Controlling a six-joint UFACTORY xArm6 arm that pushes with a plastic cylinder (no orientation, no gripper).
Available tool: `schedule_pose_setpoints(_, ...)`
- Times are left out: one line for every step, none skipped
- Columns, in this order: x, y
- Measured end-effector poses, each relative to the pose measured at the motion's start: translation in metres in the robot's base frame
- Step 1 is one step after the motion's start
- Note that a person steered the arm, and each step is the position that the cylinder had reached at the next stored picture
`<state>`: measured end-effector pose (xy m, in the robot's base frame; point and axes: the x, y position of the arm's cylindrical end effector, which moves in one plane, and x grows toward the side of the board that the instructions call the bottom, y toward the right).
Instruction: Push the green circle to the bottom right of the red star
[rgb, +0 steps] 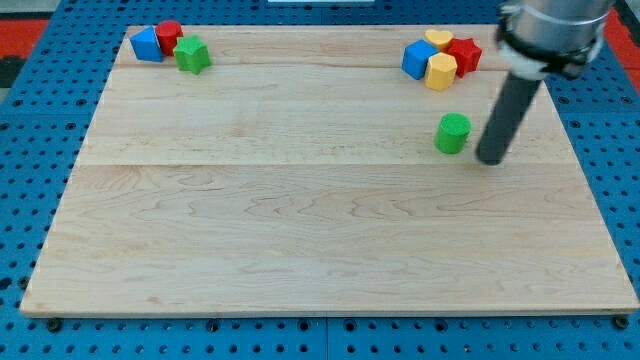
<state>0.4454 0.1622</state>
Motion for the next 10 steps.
schedule_pose_setpoints(-0.026, -0.024)
schedule_pose_setpoints(-0.06, -0.009)
schedule_pose_setpoints(-0.086, 0.004)
schedule_pose_setpoints(-0.079, 0.019)
schedule_pose_setpoints(-0.078, 0.019)
schedule_pose_setpoints(-0.097, 0.036)
schedule_pose_setpoints(-0.095, 0.039)
schedule_pose_setpoints(-0.093, 0.046)
schedule_pose_setpoints(-0.098, 0.072)
schedule_pose_setpoints(-0.112, 0.09)
